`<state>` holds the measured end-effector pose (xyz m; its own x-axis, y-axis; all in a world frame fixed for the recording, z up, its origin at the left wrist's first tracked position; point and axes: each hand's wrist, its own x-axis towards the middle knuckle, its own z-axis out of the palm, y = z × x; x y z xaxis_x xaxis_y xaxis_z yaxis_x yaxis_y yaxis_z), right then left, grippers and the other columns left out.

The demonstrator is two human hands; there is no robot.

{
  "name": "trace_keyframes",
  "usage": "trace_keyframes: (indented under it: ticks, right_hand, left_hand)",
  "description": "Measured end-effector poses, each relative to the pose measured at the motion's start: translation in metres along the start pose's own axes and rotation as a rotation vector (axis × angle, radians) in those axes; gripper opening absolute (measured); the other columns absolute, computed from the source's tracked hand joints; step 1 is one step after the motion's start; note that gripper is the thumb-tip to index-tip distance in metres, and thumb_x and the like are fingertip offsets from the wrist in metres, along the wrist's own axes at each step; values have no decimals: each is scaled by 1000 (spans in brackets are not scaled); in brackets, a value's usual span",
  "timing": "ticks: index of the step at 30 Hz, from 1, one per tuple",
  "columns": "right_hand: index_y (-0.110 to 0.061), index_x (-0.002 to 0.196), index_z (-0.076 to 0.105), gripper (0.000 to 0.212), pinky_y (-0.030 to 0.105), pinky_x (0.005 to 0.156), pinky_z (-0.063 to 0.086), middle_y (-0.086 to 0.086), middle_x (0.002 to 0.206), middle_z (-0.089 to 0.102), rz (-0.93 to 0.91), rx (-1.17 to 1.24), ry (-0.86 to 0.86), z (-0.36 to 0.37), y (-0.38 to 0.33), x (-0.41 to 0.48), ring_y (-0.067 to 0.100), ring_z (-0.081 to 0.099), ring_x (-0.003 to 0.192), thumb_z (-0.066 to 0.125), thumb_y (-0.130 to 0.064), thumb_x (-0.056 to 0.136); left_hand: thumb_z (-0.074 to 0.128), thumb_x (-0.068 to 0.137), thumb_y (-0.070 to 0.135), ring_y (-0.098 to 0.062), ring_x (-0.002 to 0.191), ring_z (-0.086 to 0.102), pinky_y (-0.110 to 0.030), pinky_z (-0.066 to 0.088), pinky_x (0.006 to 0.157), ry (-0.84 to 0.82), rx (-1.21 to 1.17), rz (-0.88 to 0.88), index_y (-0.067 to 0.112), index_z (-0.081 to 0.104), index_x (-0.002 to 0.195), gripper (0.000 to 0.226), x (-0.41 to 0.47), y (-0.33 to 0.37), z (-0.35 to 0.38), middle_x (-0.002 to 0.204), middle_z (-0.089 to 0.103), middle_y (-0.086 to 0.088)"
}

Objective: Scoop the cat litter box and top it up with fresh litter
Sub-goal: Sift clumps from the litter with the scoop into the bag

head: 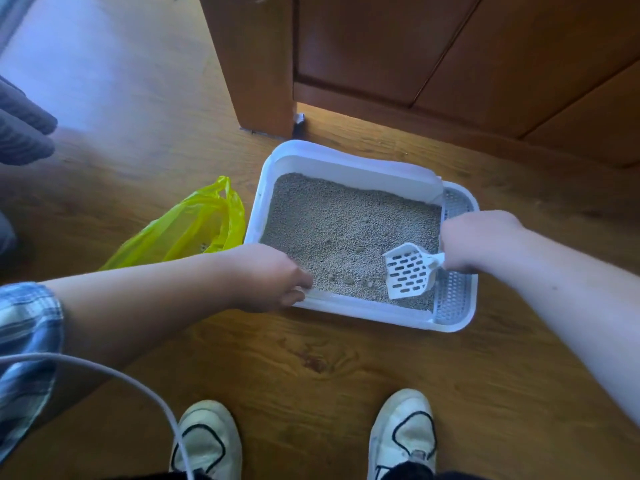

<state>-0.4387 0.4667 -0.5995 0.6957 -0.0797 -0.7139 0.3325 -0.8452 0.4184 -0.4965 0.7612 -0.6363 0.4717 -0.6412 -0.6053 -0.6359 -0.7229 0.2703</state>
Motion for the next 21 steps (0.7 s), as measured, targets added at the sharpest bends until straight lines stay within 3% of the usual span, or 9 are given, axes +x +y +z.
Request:
trace_keyframes:
  ticks: [5, 10, 13, 15, 18, 21]
  right_hand:
    - [-32, 97, 73, 19, 32, 63, 55, -12, 84, 68, -95, 104, -21, 24, -10, 3, 15, 65, 77, 59, -39, 87]
    - [-37, 99, 72, 21, 31, 65, 57, -14, 81, 69, -190, 207, -10, 39, -26, 13, 10, 64, 75, 58, -49, 89]
    - [-38, 96, 72, 23, 27, 62, 53, -14, 78, 70, -232, 327, -16, 45, -40, 23, 9, 65, 74, 56, -54, 90]
    - [-34, 93, 73, 24, 27, 58, 48, -10, 75, 71, -265, 410, -32, 48, -50, 27, 11, 65, 69, 57, -52, 90]
    - [-41, 96, 72, 18, 30, 62, 51, -11, 75, 71, -295, 508, -33, 48, -62, 33, 12, 66, 70, 58, -50, 90]
    - [-48, 106, 71, 20, 32, 76, 57, -16, 86, 72, -288, 562, -6, 49, -73, 40, 10, 65, 78, 60, -52, 89]
  left_hand:
    - [41, 99, 44, -26, 101, 63, -37, 54, 80, -19, -17, 10, 33, 59, 121, 30, 2, -1, -3, 109, 69, 2]
    - [42, 98, 43, -24, 107, 62, -35, 53, 81, -19, 25, 6, 33, 60, 121, 31, 8, -2, -2, 118, 66, 5]
    - [41, 99, 42, -23, 116, 56, -39, 48, 94, 15, 72, 45, 33, 58, 125, 32, 6, -1, 2, 122, 63, 6]
    - [43, 99, 42, -21, 121, 52, -38, 43, 100, 101, 66, 63, 33, 58, 128, 33, 2, -8, 4, 123, 62, 8]
    - [55, 94, 35, -24, 131, 46, -40, 40, 107, 379, -34, 67, 29, 61, 126, 33, -9, -25, 3, 127, 61, 5]
    - [65, 87, 38, -30, 149, 21, -45, 25, 116, 492, -21, -168, 26, 39, 147, 67, -20, -37, 0, 155, 36, -5]
